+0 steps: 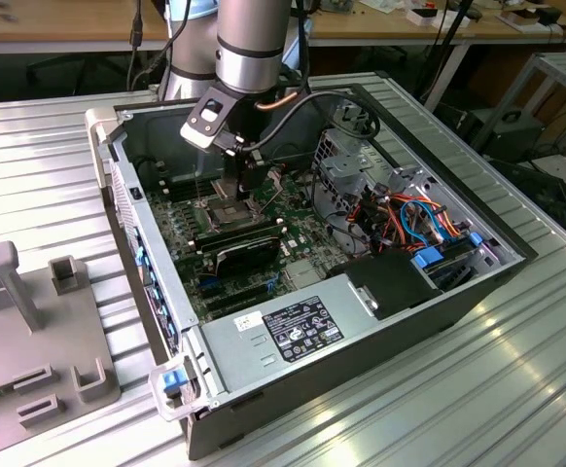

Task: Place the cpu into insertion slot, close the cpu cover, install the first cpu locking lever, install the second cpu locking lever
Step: 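Place the cpu into insertion slot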

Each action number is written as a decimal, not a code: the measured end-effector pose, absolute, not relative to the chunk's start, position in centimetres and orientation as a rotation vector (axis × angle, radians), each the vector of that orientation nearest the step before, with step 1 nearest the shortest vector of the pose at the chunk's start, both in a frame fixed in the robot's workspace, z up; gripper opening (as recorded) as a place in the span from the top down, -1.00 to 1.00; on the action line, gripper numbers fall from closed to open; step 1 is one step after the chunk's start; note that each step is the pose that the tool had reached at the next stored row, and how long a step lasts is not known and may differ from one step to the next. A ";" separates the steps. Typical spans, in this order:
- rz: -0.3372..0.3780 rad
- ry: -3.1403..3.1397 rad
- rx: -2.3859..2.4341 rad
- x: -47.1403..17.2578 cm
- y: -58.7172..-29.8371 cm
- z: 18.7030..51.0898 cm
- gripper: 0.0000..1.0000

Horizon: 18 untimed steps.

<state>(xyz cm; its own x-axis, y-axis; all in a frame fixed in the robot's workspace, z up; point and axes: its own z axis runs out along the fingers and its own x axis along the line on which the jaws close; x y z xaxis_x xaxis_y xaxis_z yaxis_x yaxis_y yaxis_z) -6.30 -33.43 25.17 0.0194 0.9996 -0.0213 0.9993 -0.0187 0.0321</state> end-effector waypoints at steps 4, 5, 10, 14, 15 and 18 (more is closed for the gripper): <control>0.011 2.174 2.216 -6.3 -33.4 25.2 -0.08; 0.011 2.174 2.215 -6.3 -33.4 25.2 -0.08; 0.011 2.174 2.216 -6.3 -33.4 25.1 -0.08; 0.012 2.174 2.216 -6.3 -33.4 24.8 -0.08; 0.011 2.173 2.216 -6.3 -33.4 24.6 -0.08; 0.011 2.174 2.216 -6.1 -33.3 24.0 -0.08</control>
<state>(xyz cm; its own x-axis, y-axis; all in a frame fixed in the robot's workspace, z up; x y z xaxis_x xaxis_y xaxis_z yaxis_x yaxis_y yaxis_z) -6.09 -33.27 24.04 0.0195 0.9996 -0.0213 0.9993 -0.0188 0.0321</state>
